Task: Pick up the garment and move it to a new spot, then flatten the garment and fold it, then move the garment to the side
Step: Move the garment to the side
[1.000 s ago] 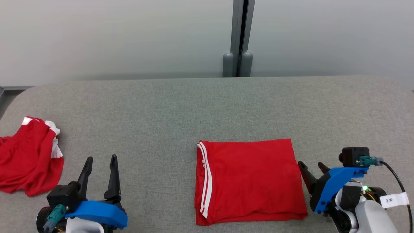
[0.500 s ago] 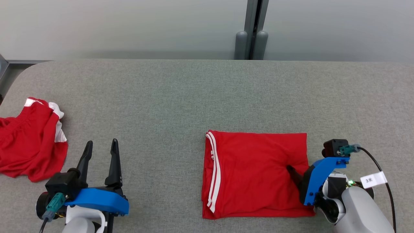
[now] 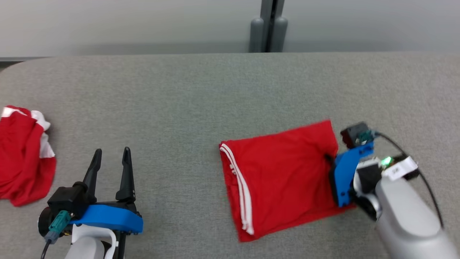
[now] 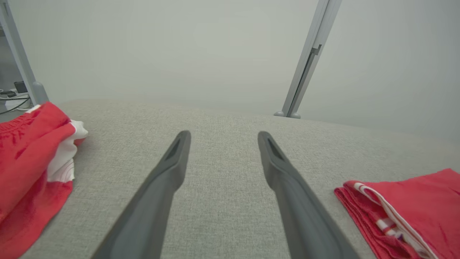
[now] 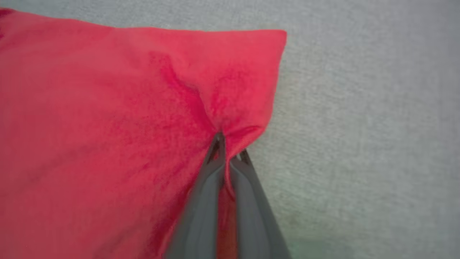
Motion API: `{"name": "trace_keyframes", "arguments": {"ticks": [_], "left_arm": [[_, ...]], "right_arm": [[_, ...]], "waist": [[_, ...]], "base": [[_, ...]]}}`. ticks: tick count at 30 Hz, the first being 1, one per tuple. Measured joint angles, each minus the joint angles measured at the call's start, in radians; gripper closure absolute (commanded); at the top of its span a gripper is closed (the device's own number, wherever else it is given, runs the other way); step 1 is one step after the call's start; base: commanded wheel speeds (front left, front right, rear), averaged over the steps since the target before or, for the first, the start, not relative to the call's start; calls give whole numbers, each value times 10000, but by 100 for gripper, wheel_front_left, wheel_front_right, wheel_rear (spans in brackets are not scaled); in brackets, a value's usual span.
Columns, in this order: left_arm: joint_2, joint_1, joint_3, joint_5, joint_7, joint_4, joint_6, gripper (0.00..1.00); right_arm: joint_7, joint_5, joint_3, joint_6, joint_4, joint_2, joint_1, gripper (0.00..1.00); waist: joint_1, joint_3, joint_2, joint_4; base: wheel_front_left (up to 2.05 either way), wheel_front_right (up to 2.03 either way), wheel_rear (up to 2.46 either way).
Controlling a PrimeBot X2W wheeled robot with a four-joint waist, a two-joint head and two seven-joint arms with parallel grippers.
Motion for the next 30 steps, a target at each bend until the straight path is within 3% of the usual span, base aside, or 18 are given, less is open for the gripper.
{"name": "trace_keyframes", "arguments": {"ticks": [8,16,24,30], "left_arm": [[84,-281,213,94,0,-500,12,0],[157,-1081,274,389,-12,-1317,15,0],[489,-1702,144,736,157,-2228,59,0],[869,-1822,182,874,499,-2892,107,0]], "right_arm": [[228,-48,1012,-4,-1009,-2073,-1765,100],[0,-343,299,-4,-984,-3687,-3124,100],[-1195,-1283,-999,-4,-665,-4345,-4010,100],[-1839,-2036,-2458,-4,-332,-4322,-4131,100]], "waist": [[0,797,0,-787],[0,2083,1,-1584],[2,3501,2,-2151],[1,4245,1,-2247]], "base": [[0,0,0],[0,0,0],[0,0,0],[0,0,0]]}}
